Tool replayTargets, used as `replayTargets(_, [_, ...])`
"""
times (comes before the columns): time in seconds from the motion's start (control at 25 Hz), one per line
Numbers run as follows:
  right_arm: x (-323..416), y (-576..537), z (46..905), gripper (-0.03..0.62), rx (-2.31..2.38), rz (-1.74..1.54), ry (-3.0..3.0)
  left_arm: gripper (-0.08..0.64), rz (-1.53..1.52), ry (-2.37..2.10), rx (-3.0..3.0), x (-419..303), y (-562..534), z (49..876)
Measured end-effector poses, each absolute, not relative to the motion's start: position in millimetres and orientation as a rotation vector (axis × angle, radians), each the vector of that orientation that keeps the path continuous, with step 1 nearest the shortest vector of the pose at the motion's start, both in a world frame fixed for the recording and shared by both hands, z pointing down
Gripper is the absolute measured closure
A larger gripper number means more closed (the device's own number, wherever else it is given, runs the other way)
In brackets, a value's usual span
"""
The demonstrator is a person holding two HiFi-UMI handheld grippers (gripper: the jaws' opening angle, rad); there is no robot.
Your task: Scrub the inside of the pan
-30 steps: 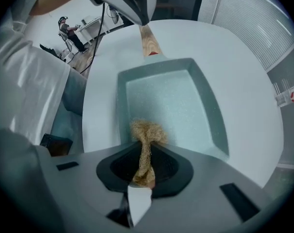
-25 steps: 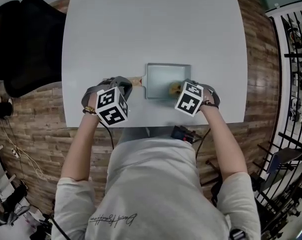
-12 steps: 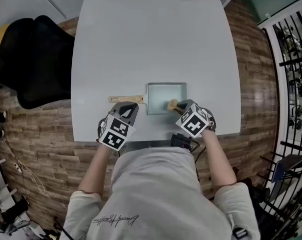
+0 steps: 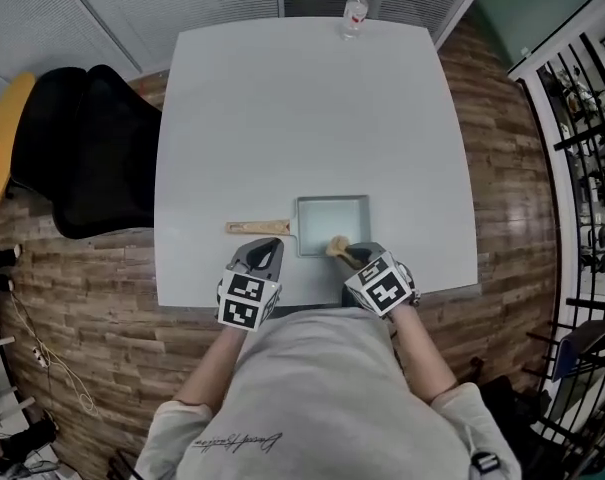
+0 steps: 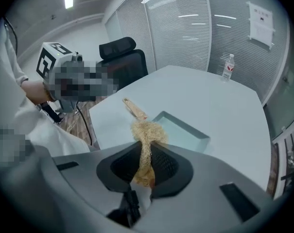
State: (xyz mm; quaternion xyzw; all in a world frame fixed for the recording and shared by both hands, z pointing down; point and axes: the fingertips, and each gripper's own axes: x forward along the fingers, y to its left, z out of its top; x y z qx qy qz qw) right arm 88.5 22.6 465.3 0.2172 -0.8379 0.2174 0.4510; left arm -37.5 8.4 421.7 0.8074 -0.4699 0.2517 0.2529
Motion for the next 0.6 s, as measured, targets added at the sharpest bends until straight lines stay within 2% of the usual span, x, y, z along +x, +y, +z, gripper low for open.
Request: replayTargets(0.6, [68.7,22.2,454.7,0.523,0.551,0.547,-2.157,0.549,0.64,-1.235,2.233,-19.0,-9.4,412.0])
